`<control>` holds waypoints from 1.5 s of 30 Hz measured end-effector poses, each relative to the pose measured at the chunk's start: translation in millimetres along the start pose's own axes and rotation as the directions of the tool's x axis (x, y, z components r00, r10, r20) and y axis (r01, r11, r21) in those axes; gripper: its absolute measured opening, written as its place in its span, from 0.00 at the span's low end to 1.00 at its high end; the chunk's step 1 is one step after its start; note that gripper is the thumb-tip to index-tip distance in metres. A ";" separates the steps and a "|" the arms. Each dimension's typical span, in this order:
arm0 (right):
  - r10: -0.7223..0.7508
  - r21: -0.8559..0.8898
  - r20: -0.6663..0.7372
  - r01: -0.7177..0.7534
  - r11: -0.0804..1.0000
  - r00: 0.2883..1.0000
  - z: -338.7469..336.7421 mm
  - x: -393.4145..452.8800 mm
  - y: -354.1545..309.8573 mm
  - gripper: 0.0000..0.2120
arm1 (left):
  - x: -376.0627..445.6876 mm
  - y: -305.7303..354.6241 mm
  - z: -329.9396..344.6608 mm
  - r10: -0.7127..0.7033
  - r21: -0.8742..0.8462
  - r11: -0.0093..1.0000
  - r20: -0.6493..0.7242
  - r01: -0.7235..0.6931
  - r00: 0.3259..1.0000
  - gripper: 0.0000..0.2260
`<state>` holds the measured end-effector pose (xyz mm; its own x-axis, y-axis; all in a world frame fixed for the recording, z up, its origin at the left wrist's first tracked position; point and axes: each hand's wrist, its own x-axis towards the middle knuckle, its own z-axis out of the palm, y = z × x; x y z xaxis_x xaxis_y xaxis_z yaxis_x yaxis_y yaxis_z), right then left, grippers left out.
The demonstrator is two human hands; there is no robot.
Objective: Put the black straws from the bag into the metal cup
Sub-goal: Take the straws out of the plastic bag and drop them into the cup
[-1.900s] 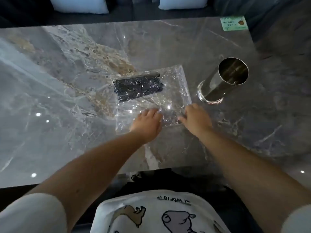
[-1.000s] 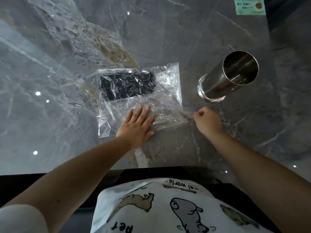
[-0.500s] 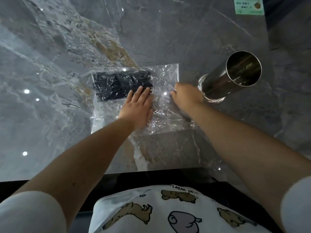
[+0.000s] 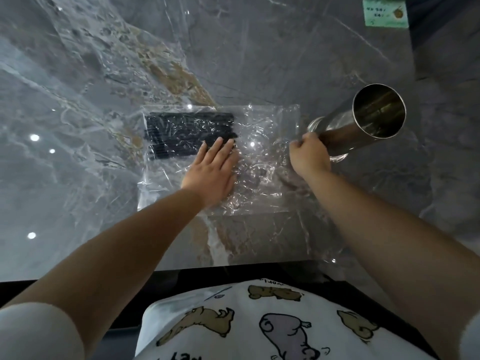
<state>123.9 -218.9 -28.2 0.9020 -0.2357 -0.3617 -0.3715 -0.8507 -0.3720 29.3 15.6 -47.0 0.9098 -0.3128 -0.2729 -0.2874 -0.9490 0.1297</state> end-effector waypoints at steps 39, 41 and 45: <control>-0.688 -0.378 0.055 0.652 0.657 0.724 1.8 -241.0 81.1 0.02 | -225.7 -33.9 -18.4 0.172 -0.146 0.965 -0.276 -0.218 0.946 0.06; -0.689 -0.356 -0.008 0.642 0.679 0.724 -31.8 -227.7 58.9 0.04 | -209.9 -38.7 -53.8 0.150 -0.153 0.963 -0.376 -0.221 0.915 0.05; -0.679 -0.299 -0.120 0.625 0.721 0.725 -111.2 -196.8 7.8 0.06 | -169.9 -49.6 -136.2 0.133 -0.107 0.972 -0.490 -0.211 0.862 0.10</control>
<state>-32.1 -231.4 135.2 0.9321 0.3501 0.0926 0.3622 -0.9009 -0.2390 -70.2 121.2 122.7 0.8923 -0.3763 0.2492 -0.4390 -0.8518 0.2858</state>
